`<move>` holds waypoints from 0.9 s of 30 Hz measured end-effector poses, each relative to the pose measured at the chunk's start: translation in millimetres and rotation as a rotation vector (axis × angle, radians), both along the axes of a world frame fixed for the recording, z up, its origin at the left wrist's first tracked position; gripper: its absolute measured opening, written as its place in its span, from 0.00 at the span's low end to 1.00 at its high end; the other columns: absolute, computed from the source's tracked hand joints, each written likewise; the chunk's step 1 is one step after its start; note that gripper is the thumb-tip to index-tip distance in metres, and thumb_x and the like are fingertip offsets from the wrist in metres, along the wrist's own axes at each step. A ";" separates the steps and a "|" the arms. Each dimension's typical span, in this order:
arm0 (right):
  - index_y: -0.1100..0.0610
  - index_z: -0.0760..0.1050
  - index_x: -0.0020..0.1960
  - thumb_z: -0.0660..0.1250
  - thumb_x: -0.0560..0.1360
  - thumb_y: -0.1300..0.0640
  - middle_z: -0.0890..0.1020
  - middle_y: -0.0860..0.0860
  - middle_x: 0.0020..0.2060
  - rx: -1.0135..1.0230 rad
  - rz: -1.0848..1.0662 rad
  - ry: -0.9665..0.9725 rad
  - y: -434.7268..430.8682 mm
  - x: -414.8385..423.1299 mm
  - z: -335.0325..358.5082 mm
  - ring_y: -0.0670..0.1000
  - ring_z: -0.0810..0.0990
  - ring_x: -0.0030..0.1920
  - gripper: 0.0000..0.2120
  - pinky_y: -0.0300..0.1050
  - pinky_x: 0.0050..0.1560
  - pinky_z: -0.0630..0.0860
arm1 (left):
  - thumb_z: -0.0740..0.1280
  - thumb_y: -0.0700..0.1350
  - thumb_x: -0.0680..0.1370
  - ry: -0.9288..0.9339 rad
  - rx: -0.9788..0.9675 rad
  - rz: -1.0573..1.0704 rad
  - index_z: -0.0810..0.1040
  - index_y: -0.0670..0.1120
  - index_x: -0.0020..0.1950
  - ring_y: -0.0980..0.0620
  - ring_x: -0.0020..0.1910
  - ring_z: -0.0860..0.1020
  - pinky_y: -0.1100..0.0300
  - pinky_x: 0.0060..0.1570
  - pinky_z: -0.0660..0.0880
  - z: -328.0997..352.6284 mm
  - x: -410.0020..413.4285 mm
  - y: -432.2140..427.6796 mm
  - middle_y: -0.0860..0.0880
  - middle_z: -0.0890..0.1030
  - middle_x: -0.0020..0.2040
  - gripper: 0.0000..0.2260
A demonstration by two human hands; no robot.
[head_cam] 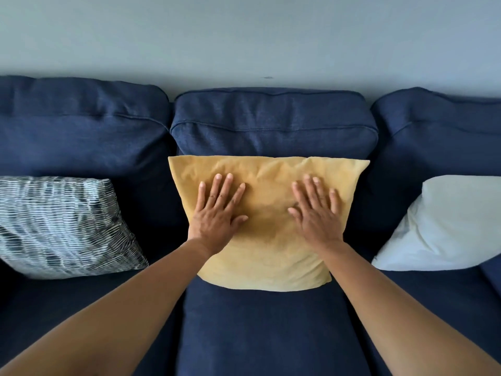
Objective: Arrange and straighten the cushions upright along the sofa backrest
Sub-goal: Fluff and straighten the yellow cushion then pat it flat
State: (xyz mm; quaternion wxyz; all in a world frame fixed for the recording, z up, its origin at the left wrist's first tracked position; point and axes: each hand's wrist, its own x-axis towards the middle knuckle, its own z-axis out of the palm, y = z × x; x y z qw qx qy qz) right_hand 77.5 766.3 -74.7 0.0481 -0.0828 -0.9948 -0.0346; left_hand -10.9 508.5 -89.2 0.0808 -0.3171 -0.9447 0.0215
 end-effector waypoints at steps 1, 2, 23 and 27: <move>0.48 0.38 0.80 0.37 0.83 0.39 0.38 0.52 0.80 -0.025 -0.114 -0.020 7.0 3.7 1.8 0.52 0.35 0.79 0.29 0.59 0.77 0.39 | 0.39 0.65 0.82 -0.009 -0.004 0.055 0.42 0.51 0.83 0.44 0.80 0.34 0.39 0.77 0.36 0.6 -2.9 -4.7 0.45 0.38 0.83 0.33; 0.48 0.36 0.80 0.35 0.82 0.39 0.36 0.52 0.79 -0.047 -0.212 -0.034 13.2 8.1 4.6 0.52 0.33 0.78 0.29 0.59 0.77 0.37 | 0.39 0.65 0.82 -0.022 0.006 0.109 0.40 0.51 0.83 0.44 0.80 0.34 0.39 0.77 0.35 2.3 -5.1 -8.6 0.45 0.37 0.82 0.33; 0.56 0.71 0.71 0.56 0.81 0.48 0.71 0.57 0.72 -0.443 0.153 0.370 -201.7 -44.1 70.3 0.58 0.70 0.70 0.22 0.58 0.66 0.65 | 0.62 0.53 0.83 -0.124 0.669 0.616 0.65 0.49 0.79 0.42 0.76 0.64 0.44 0.74 0.60 81.3 -14.4 -171.1 0.44 0.66 0.78 0.24; 0.57 0.72 0.71 0.55 0.82 0.48 0.73 0.57 0.70 -0.542 0.210 0.347 -285.4 -75.1 66.7 0.58 0.71 0.70 0.22 0.55 0.67 0.66 | 0.63 0.50 0.83 -0.107 0.789 0.736 0.67 0.50 0.78 0.42 0.73 0.67 0.41 0.71 0.63 70.1 -39.5 -265.1 0.44 0.69 0.75 0.22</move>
